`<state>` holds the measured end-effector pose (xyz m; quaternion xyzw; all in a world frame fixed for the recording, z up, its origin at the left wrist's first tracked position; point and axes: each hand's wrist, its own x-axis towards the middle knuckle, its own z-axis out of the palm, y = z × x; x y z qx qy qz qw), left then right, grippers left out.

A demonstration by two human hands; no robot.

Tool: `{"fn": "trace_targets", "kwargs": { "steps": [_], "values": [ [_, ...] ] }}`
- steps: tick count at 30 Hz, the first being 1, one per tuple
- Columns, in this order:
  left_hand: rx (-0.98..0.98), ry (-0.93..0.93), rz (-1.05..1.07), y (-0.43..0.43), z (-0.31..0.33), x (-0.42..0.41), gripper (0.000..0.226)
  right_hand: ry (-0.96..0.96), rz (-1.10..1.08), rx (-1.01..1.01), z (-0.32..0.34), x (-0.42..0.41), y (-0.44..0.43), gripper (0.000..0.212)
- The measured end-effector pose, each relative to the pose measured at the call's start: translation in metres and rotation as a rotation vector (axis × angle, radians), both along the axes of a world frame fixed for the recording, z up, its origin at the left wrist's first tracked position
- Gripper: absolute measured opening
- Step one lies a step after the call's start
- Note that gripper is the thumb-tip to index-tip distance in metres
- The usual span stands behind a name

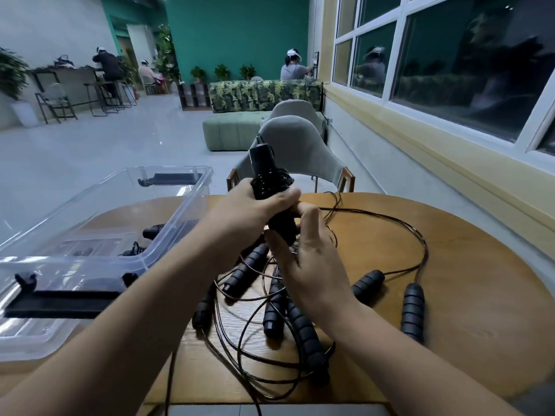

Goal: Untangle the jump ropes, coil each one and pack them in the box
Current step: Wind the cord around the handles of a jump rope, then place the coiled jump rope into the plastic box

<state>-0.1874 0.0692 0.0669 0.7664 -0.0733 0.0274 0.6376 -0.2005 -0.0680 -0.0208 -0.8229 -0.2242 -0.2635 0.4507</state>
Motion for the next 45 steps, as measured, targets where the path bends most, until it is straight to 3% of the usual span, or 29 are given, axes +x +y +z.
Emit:
{"fn": "trace_targets", "kwargs": {
  "steps": [3,7,17,21,24,34,39,45],
  "values": [
    [0.207,-0.08,-0.005,0.025,0.024,-0.005,0.019,-0.004,0.012,-0.049,-0.001,0.001,0.01,0.041],
    [0.535,-0.143,0.05,0.066,0.053,-0.011,0.03,0.019,0.05,-0.085,-0.006,0.001,0.02,0.038],
    [0.923,-0.183,0.388,0.193,0.079,0.005,0.046,0.023,0.118,-0.141,-0.011,0.007,0.041,0.037],
    [1.12,-0.063,0.423,0.239,0.061,0.032,0.046,0.017,0.128,-0.142,-0.011,0.008,0.042,0.036],
    [1.214,0.032,0.36,0.258,0.039,0.052,0.048,0.016,0.144,-0.163,-0.014,0.009,0.044,0.033],
    [1.584,0.048,0.099,0.237,-0.003,0.12,0.052,0.012,0.152,-0.199,-0.023,0.02,0.04,0.027],
    [1.675,0.111,-0.047,0.235,-0.03,0.128,0.055,0.011,0.148,-0.207,-0.025,0.023,0.039,0.025],
    [1.646,0.216,-0.171,0.251,-0.036,0.127,0.078,0.033,0.143,-0.229,-0.029,0.027,0.038,0.027]
  ]
}}
